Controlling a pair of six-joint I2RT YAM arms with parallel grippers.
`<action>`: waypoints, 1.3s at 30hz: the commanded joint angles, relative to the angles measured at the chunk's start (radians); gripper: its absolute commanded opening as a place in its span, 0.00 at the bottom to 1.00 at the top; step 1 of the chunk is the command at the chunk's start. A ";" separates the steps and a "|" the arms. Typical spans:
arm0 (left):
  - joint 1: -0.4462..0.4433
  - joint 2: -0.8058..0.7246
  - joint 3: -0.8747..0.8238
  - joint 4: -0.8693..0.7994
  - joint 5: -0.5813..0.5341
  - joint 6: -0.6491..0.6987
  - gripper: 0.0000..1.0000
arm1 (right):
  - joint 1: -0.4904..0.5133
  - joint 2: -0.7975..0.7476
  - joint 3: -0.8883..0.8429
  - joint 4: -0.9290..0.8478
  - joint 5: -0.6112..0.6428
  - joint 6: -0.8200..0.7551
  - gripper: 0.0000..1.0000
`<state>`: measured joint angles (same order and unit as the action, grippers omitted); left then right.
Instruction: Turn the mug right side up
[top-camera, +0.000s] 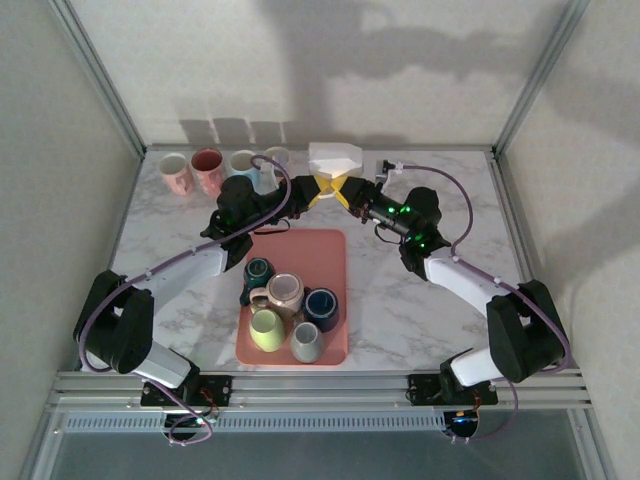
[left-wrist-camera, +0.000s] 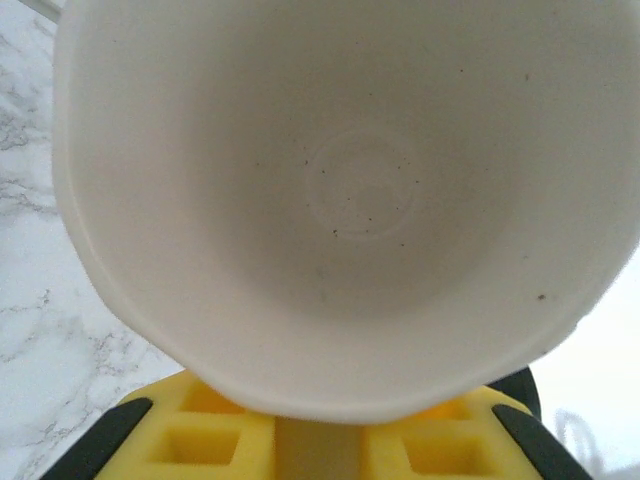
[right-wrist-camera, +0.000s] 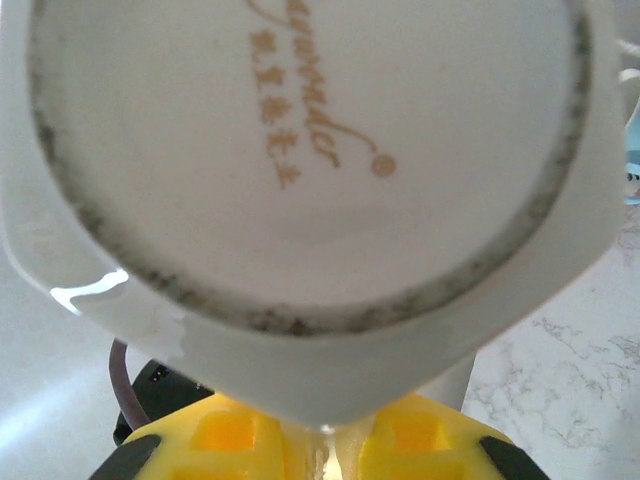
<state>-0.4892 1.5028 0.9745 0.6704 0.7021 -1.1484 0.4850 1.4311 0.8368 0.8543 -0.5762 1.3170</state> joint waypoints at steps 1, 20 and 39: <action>-0.007 0.001 0.027 0.068 0.007 0.035 0.00 | 0.014 -0.055 0.049 0.004 -0.010 -0.095 0.23; 0.008 -0.100 0.062 -0.136 -0.045 0.320 0.00 | -0.010 -0.339 0.093 -0.909 0.264 -0.697 0.54; 0.014 -0.071 0.257 -0.614 -0.188 0.705 0.00 | -0.010 -0.373 0.183 -1.227 0.450 -1.005 0.59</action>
<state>-0.4828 1.4570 1.1572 0.0364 0.5461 -0.5140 0.4793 1.0573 0.9874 -0.3508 -0.1524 0.3466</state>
